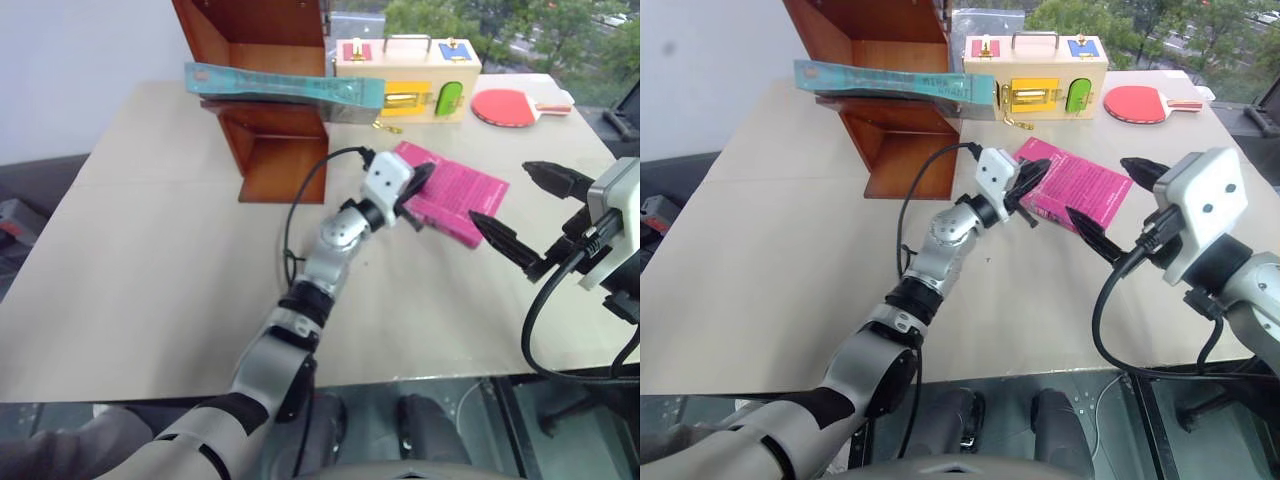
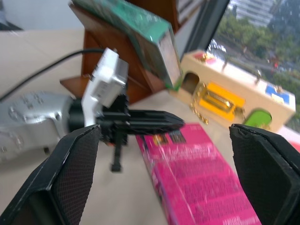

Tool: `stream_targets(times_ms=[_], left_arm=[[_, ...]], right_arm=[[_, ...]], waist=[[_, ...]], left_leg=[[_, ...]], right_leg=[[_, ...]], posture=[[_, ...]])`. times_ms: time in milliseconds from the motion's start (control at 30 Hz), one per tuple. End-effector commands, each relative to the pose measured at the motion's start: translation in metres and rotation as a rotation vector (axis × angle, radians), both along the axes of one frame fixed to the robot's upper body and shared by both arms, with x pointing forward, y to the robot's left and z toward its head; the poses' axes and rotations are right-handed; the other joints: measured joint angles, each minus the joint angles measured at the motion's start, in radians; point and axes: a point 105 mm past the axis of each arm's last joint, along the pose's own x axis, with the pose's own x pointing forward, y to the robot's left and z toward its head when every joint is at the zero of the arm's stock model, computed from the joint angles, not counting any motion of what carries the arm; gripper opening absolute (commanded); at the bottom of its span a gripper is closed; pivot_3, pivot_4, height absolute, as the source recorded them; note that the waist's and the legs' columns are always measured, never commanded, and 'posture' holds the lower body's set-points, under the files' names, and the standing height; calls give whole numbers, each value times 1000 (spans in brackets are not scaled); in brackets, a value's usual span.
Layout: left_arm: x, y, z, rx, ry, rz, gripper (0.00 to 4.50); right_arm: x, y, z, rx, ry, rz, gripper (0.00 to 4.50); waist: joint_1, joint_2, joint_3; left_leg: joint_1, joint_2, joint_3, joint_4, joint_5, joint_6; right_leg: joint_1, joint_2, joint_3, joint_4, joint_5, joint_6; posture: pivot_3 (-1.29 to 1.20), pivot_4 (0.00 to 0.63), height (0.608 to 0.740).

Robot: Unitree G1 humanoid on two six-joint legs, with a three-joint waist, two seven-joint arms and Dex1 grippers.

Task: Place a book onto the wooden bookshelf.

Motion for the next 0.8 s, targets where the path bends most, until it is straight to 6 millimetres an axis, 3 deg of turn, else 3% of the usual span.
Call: stream_targets(times_ms=[33,67,100,233,300,400,600,800], left_arm=[[-12,5,7,-2,-20,-90,1129],[-14,11,4,10,-8,-98,1820],[-15,18,0,22,5,-101,1997],[-18,71,-11,75,74,-77,3823],[-20,98,-15,102,108,-47,4372],[-29,132,-25,132,190,-41,4372],[-67,195,-40,210,308,-36,4372],[-93,231,-40,251,374,-12,4372]], right_arm=[[-3,0,0,-20,-20,-4,4500],[-4,-1,-3,-25,-8,-11,4500],[-4,-3,-7,-35,7,-21,4500],[-12,-28,-38,-57,127,-122,4500],[-20,-37,-51,-61,173,-145,4500],[-31,-49,-63,-63,205,-189,4500],[-57,-72,-84,-106,292,-245,4500],[-63,-89,-89,-120,301,-278,4500]], waist=[[0,0,0],[0,0,0],[0,0,0],[-1,0,0],[-3,1,-1],[0,2,-1],[-1,4,-3],[-1,5,-3]], left_leg=[[0,0,0,0,0,1],[0,0,0,0,0,1],[0,0,0,0,1,-2],[0,0,0,0,1,-2],[0,0,0,0,1,-3],[1,0,0,0,1,-2],[3,0,0,-1,-1,1],[9,1,-1,-2,-2,2]], right_leg=[[0,0,0,0,0,0],[0,0,0,0,0,0],[0,0,0,0,0,0],[0,0,0,-1,0,0],[-1,1,1,-1,0,0],[0,1,1,0,0,0],[1,0,1,-1,0,0],[9,-5,-2,-4,0,0]], posture=[[0,150,740],[0,150,740],[0,150,740],[0,150,740],[0,150,740],[0,150,740],[0,150,740],[0,150,740]])
